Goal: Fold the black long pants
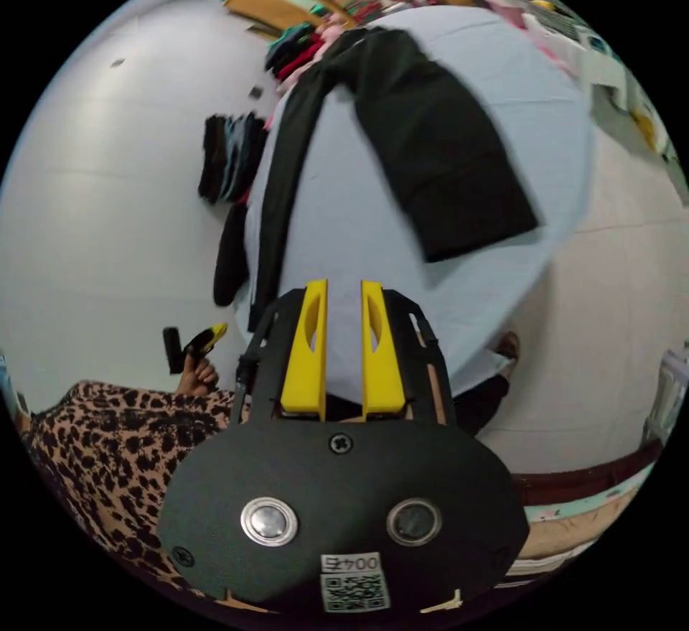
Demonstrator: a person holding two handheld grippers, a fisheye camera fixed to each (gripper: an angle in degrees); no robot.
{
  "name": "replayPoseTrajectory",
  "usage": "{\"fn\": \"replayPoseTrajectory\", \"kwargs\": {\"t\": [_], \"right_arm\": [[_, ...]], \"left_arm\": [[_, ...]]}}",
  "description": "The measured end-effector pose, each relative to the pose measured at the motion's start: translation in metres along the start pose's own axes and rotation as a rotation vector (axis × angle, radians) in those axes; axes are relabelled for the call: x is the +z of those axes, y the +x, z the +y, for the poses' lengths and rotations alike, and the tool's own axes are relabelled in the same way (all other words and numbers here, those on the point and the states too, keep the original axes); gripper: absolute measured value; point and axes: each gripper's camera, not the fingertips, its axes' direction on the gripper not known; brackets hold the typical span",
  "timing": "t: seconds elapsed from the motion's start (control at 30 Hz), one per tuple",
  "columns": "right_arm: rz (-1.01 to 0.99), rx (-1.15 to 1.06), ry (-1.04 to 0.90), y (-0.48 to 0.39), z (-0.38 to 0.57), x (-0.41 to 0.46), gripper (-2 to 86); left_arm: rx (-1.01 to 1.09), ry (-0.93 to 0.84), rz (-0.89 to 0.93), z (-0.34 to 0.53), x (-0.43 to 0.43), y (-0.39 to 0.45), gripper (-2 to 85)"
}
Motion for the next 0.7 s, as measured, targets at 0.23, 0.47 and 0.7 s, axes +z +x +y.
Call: {"fn": "replayPoseTrajectory", "kwargs": {"t": [0.23,0.47,0.7], "right_arm": [[0.066,0.010,0.012,0.094,-0.042,-0.064,8.5],[0.027,-0.019,-0.128,0.113,-0.064,-0.053,8.9],[-0.060,-0.038,-0.219,0.113,-0.055,-0.043,8.1]], "left_arm": [[0.017,-0.214,0.248,-0.021,0.207,0.114,9.8],[-0.074,-0.257,0.271,-0.025,0.337,0.165,12.1],[-0.098,-0.262,0.277,-0.033,0.383,0.170,11.5]]}}
